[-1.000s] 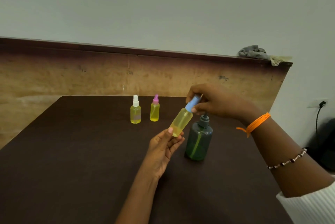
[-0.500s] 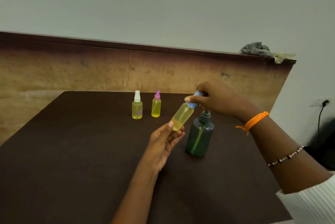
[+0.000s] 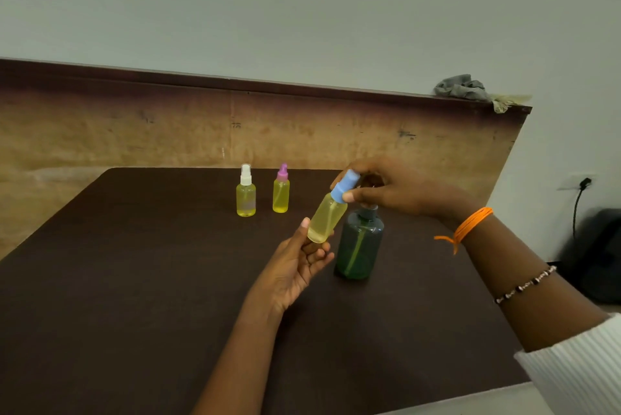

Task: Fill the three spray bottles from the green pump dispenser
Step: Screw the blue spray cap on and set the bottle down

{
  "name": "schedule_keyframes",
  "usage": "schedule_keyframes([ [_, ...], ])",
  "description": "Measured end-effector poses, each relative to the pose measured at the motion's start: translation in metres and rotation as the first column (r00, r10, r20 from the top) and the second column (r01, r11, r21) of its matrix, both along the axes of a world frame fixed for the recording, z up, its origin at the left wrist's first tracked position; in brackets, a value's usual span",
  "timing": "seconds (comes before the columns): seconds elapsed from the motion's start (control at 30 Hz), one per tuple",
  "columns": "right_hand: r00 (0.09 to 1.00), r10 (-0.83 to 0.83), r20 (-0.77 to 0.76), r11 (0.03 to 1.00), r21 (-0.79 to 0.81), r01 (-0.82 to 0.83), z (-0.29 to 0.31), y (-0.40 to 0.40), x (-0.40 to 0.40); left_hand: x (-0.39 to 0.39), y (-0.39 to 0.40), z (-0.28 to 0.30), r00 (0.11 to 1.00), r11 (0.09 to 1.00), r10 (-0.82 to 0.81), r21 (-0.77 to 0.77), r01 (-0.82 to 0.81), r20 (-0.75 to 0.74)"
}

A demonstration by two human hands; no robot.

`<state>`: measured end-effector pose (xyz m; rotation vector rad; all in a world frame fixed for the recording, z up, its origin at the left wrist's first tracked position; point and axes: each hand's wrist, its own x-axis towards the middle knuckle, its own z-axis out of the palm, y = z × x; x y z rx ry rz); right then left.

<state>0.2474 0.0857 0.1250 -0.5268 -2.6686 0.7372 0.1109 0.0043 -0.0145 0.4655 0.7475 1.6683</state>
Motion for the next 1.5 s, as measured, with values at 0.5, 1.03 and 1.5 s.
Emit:
schedule_keyframes([
  [0.5,0.822,-0.274,-0.5,0.924,0.102,0.37,-0.05,-0.028,-0.056,-0.013,0.016,-0.016,0.964,0.95,0.161,0.23,-0.209,0.212],
  [1.03,0.835,-0.238,-0.497,0.963,-0.01,0.269,-0.06,-0.04,-0.073,-0.027,0.003,-0.01,0.973,0.919,0.221,0.32,-0.229,0.061],
  [1.5,0.934,-0.216,-0.284,0.943,-0.31,0.124,-0.109,-0.023,-0.197,-0.141,-0.05,-0.03,0.415,0.698,0.499,0.068,-0.713,-0.76],
])
